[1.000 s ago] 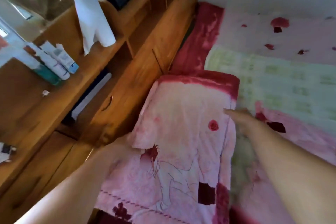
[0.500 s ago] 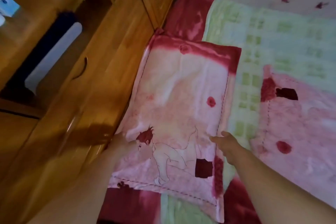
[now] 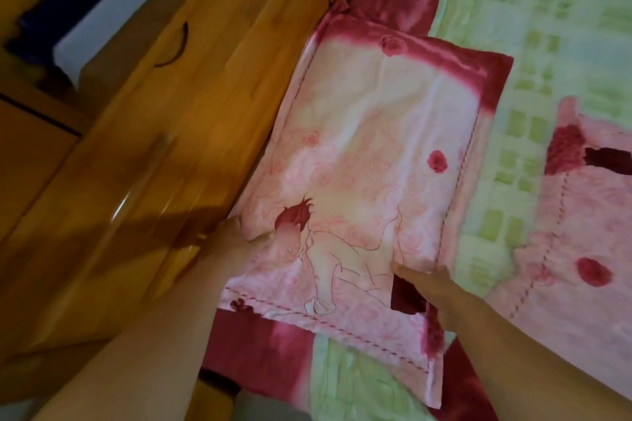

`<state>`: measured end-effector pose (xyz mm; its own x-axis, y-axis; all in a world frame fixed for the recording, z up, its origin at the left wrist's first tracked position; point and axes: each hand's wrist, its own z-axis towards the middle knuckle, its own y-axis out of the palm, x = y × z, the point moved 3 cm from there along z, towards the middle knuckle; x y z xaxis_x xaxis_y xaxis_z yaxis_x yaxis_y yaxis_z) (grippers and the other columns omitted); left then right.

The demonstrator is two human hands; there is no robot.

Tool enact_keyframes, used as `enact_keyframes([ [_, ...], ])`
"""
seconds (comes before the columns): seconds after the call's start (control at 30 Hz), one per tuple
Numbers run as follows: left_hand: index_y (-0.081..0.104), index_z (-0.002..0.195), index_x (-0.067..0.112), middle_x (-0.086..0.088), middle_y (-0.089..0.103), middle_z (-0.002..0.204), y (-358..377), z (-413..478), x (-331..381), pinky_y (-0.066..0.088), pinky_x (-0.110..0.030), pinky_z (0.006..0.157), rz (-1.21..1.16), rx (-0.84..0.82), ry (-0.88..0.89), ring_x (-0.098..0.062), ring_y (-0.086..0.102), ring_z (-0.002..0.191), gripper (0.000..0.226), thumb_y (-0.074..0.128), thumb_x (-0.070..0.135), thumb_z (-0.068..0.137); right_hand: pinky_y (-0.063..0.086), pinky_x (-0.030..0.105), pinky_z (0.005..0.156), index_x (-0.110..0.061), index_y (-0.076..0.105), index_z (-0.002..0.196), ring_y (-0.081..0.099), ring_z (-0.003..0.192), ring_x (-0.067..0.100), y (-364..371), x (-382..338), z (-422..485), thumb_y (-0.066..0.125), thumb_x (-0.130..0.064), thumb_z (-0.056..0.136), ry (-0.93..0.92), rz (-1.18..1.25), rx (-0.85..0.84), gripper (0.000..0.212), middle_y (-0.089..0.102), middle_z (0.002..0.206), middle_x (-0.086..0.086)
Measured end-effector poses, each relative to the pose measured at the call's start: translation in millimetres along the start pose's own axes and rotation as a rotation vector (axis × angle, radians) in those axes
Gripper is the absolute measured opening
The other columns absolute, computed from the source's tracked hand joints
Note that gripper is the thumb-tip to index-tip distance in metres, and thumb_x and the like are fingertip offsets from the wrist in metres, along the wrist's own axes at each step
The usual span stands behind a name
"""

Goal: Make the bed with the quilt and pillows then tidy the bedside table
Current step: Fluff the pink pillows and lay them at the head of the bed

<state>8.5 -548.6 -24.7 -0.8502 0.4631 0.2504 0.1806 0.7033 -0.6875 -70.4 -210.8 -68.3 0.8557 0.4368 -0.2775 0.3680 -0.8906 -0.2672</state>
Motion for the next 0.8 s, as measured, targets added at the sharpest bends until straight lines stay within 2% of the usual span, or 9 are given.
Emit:
enact_keyframes([
  [0.1,0.030,0.146,0.022,-0.006,0.036,0.150,0,7,-12,0.042,-0.050,0.103,0.049,-0.019,-0.041,-0.033,0.039,0.135,0.119,0.060,0.086,0.050,0.041,0.042,0.102,-0.010,0.019,0.147,0.043,0.128,0.031,0,15,1,0.086,-0.059,0.051,-0.003,0.015,0.033,0.127,0.038,0.146,0.011],
  [0.17,0.029,0.147,0.018,-0.008,0.036,0.151,2,8,-18,0.041,-0.049,0.104,0.070,-0.021,-0.057,-0.033,0.038,0.135,0.121,0.064,0.084,0.053,0.038,0.042,0.105,-0.011,0.028,0.145,0.044,0.129,0.028,5,26,9,0.087,-0.068,0.033,-0.023,0.075,0.014,0.139,0.043,0.144,0.007],
  [0.23,0.029,0.148,0.014,-0.009,0.036,0.151,5,9,-22,0.041,-0.047,0.105,0.075,-0.039,-0.058,-0.032,0.039,0.136,0.121,0.066,0.082,0.055,0.036,0.043,0.109,-0.011,0.030,0.145,0.043,0.130,0.027,7,30,13,0.087,-0.069,0.032,-0.036,0.110,0.005,0.139,0.043,0.145,0.006],
  [0.37,0.031,0.145,0.009,-0.011,0.041,0.147,7,10,-27,0.043,-0.042,0.102,0.014,-0.010,-0.066,-0.031,0.044,0.132,0.117,0.068,0.078,0.058,0.045,0.051,0.101,-0.024,0.051,0.132,0.055,0.119,0.028,19,25,21,0.090,-0.066,0.027,-0.010,0.193,-0.143,0.120,0.060,0.129,0.003],
  [0.47,0.046,0.133,0.009,-0.011,0.057,0.130,7,5,-23,0.048,-0.037,0.092,0.025,0.038,-0.028,-0.029,0.056,0.116,0.093,0.058,0.077,0.070,0.044,0.042,0.101,-0.030,0.054,0.129,0.055,0.119,0.022,29,4,7,0.088,-0.066,0.040,-0.104,0.191,-0.230,0.101,0.061,0.128,-0.003],
  [0.53,0.050,0.131,0.010,-0.011,0.060,0.126,5,-4,-18,0.049,-0.035,0.088,-0.040,0.054,0.013,-0.029,0.058,0.112,0.083,0.056,0.072,0.077,0.045,0.033,0.089,-0.025,0.054,0.131,0.056,0.113,0.020,26,-5,-3,0.083,-0.058,0.058,-0.163,0.157,-0.246,0.085,0.061,0.126,-0.002],
  [0.63,0.051,0.131,0.011,-0.007,0.060,0.127,-15,-19,-13,0.049,-0.039,0.093,-0.128,0.141,0.122,-0.028,0.058,0.113,0.075,0.060,0.065,0.080,0.050,0.031,0.068,-0.020,0.060,0.117,0.062,0.091,0.019,14,-12,-24,0.077,-0.045,0.072,-0.171,0.214,-0.276,0.055,0.066,0.105,0.002],
  [0.73,0.056,0.124,0.016,-0.001,0.063,0.121,-37,-22,-18,0.051,-0.041,0.092,-0.104,0.151,0.180,-0.024,0.061,0.107,0.071,0.060,0.069,0.076,0.056,0.040,0.079,-0.017,0.064,0.114,0.067,0.094,0.028,9,-8,-27,0.078,-0.046,0.069,-0.154,0.214,-0.307,0.055,0.071,0.104,0.009],
  [0.8,0.054,0.128,0.018,-0.004,0.061,0.127,-39,-20,-26,0.050,-0.042,0.094,-0.073,0.107,0.122,-0.026,0.059,0.111,0.076,0.061,0.070,0.073,0.055,0.039,0.084,-0.015,0.063,0.112,0.067,0.091,0.025,7,3,-22,0.081,-0.049,0.065,-0.145,0.113,-0.275,0.061,0.071,0.100,0.008],
])
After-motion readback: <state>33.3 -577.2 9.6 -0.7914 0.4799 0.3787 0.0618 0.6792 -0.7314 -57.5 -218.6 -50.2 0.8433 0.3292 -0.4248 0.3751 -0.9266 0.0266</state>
